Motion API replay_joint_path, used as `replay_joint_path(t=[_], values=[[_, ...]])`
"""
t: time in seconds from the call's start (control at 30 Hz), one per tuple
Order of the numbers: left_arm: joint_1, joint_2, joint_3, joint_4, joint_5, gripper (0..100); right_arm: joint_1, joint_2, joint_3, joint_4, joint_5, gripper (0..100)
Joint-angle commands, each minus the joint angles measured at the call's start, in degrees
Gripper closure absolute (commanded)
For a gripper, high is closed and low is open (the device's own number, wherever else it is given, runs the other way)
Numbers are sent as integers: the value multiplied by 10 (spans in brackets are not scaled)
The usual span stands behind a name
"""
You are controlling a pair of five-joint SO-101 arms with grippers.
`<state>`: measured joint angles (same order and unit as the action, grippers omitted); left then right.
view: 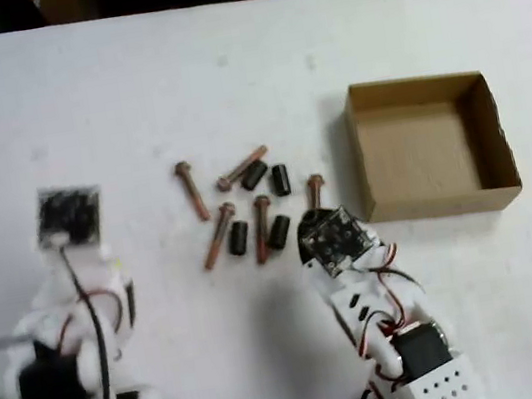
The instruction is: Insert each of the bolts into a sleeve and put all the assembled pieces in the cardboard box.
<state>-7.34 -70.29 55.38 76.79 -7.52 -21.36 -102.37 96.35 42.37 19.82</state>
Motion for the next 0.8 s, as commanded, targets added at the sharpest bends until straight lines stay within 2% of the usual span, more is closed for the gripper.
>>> replay_joint_path(t=[0.0, 0.17, 0.3, 0.53, 0.77], values=[[70, 145, -74, -25, 36, 976, 3, -7, 5, -30, -1, 981], [132, 320, -113, -116, 103, 976, 3, -7, 5, -32, -1, 981], [145, 458, -172, -173, 156, 975, 4, -7, 5, -31, -1, 981], [145, 674, -327, -175, 251, 845, 4, -7, 5, -32, -1, 981], [145, 833, -467, -175, 309, 842, 7, -7, 5, -31, 0, 981]])
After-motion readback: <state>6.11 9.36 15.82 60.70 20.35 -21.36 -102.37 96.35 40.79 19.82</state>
